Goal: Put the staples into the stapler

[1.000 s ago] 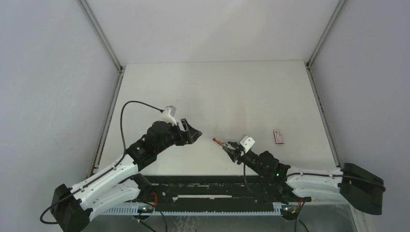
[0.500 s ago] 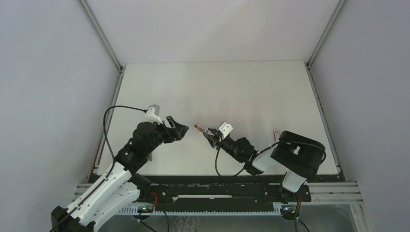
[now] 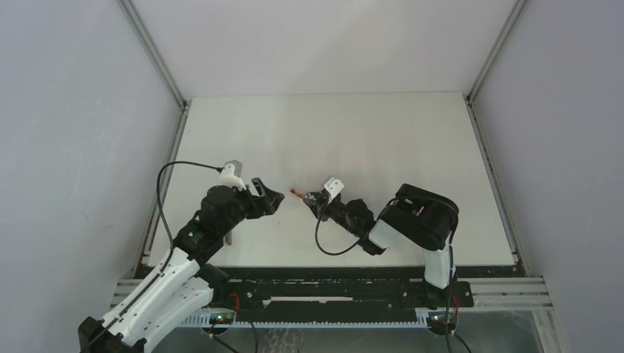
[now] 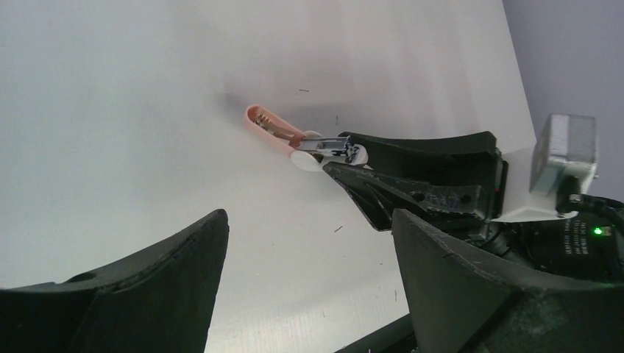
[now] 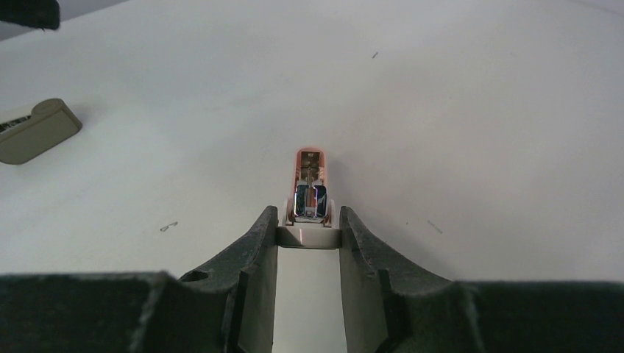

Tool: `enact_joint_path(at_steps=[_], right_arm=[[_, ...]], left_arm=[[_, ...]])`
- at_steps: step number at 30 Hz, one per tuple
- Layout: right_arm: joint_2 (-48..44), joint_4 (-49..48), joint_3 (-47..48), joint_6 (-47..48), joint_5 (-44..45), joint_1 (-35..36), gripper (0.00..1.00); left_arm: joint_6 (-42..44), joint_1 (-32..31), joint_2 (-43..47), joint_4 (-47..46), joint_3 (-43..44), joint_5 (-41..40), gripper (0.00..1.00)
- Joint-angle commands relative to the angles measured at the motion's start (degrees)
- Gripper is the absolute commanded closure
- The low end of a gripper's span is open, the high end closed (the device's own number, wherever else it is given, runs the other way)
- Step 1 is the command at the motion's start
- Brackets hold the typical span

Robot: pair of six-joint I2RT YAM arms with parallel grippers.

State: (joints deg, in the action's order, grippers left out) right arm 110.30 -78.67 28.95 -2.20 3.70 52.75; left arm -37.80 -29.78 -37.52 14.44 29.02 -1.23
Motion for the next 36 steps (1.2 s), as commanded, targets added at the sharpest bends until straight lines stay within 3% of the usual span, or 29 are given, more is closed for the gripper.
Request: enact_joint_path(at_steps=[1, 12, 14, 18, 22, 31, 36], right_arm=[[1.7, -4.2, 1.7, -2.6, -1.3, 0.0, 1.00], [5.4, -4.4, 1.5, -4.1, -1.1, -0.1, 0.97], [5.3, -4.4, 1.1, -4.7, -0.3, 0.1, 0.90], [3.4, -4.3, -0.6, -5.7, 1.9, 0.5, 0.60], [0.0, -1.7, -2.1, -6.1, 2.7, 0.6, 0.46], [-11.6, 6.5, -6.0, -8.0, 3.4, 0.2, 0.41], [-27.0, 24.3, -7.3, -13.3, 4.4, -1.5, 0.41]], left_arm=[[1.9, 0.6, 1.7, -0.1, -0.8, 0.1, 0.14], [1.8, 0.9, 3.4, 0.7, -1.8, -0.3, 0.14], [1.9, 0.9, 3.6, 0.8, -1.8, -0.3, 0.14], [2.2, 0.9, 3.6, 1.1, -1.9, -0.6, 0.13], [2.3, 1.0, 3.6, 1.3, -2.2, -1.0, 0.12], [1.7, 1.6, 3.5, 3.6, -2.5, -3.6, 0.11], [-3.2, 5.9, 2.2, 10.3, -2.9, -9.1, 0.10]])
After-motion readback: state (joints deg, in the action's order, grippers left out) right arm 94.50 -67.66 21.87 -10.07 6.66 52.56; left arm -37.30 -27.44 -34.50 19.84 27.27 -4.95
